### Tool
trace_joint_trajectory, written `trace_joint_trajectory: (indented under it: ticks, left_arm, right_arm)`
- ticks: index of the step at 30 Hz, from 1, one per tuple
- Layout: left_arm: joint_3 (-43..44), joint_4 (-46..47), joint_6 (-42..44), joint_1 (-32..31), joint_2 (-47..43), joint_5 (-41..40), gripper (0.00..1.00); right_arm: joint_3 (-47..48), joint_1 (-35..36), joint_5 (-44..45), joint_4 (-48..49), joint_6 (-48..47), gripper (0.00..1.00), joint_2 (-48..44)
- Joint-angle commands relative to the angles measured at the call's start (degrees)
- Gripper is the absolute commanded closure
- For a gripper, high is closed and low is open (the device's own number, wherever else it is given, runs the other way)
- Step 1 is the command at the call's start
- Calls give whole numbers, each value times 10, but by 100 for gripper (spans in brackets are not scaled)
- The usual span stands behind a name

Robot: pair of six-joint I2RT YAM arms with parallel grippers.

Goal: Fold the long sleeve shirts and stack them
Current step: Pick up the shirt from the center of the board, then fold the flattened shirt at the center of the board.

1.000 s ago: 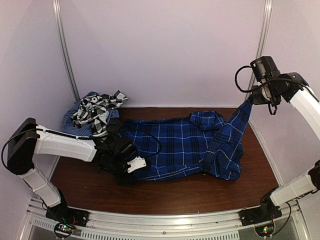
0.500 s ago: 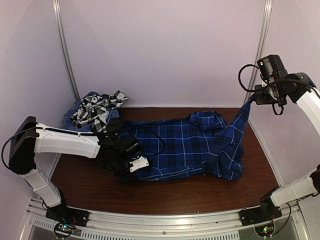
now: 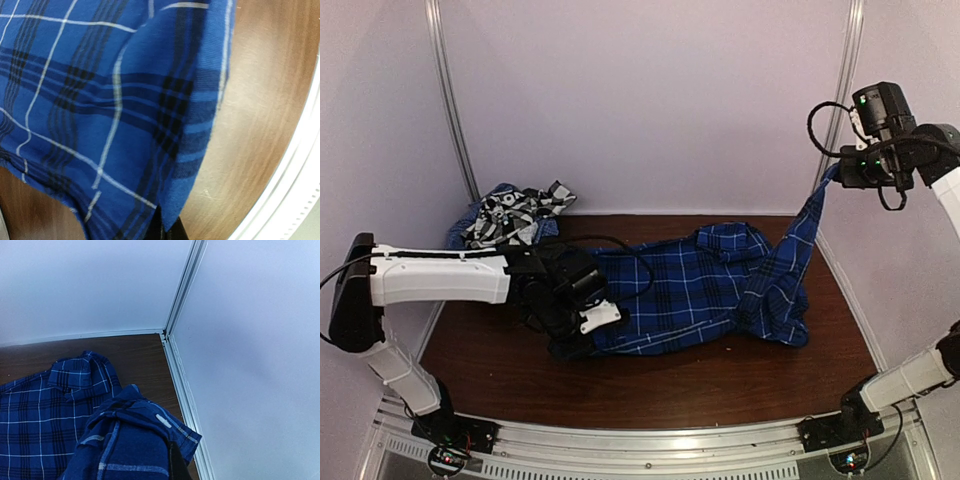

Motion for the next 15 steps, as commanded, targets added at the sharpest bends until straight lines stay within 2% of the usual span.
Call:
trace_joint_trajectory:
  ticks: [1,9,15]
  left_arm:
    - [32,-12,20,43,26,-3,100]
    - [102,-9,69,104,104,0,100]
    - [170,-11,102,115,173,-2,100]
  right_arm:
    - [32,-4,46,-6,-17,100,36]
    - [61,-4,124,15,-28,100,110]
    - [58,-4,170,24,-35,100,148]
